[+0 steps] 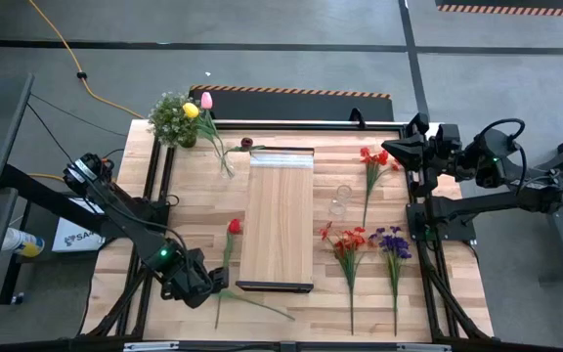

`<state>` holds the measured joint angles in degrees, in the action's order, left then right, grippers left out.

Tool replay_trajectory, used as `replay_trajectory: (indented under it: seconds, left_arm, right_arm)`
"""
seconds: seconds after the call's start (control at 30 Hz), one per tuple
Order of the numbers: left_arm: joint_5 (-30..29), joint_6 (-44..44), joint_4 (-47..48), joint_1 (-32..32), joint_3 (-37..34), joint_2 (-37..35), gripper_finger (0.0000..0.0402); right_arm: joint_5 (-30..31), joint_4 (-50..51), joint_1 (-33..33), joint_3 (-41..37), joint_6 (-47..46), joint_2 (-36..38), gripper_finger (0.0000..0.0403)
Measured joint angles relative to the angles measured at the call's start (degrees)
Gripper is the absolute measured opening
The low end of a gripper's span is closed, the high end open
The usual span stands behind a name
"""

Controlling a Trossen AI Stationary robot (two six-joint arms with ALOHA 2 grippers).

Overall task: Pick and place flowers into a vace then onto a shelf
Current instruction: Put the red flower into the left vase

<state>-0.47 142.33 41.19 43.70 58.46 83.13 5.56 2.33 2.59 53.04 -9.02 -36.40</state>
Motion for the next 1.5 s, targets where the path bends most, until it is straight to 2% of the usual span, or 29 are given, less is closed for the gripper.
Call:
replay_trajectory:
  seconds: [0.33,0.4,0.57,0.63,0.7,0.87,1.17,1.3,1.5]
  left_arm:
    - [-0.5,-2.4,1.3,-0.2,0.0,0.0,0.0337]
    - [-1.9,-8.5,3.2,-0.2,0.0,0.0,0.0337]
    - [-10.7,-29.6,1.6,-0.2,0.0,0.0,0.0337]
    - [-12.2,-36.7,0.5,-0.2,0.0,0.0,0.0337]
    - [-12.0,-40.1,0.8,-0.2,0.0,0.0,0.0337]
    - [-10.5,-40.0,4.5,-0.2,0.0,0.0,0.0337]
    - [-11.9,-42.5,10.2,-0.4,0.0,-0.5,0.0337]
    - [-13.8,-37.6,14.9,-2.6,0.0,-0.5,0.0337]
    - [-15.2,-35.9,16.2,-7.8,0.0,-0.5,0.0337]
  right_arm:
    - [0.0,0.0,0.0,0.0,0.0,0.0,0.0000]
    - [0.0,0.0,0.0,0.0,0.1,0.0,0.0000]
    - [1.5,0.0,0.0,0.0,0.5,0.0,0.0000]
    - [2.3,0.0,0.0,0.0,0.5,0.0,0.0000]
    - [3.1,-0.1,0.0,0.0,0.0,0.0,0.0000]
    - [3.5,-0.1,0.0,0.0,-3.5,0.0,0.0000]
    - [3.4,-0.2,0.0,0.0,-8.0,0.0,0.0000]
    - [2.5,-0.2,0.0,0.0,-9.0,0.0,0.0000]
    - [2.4,-0.2,0.0,0.0,-8.6,0.0,0.0000]
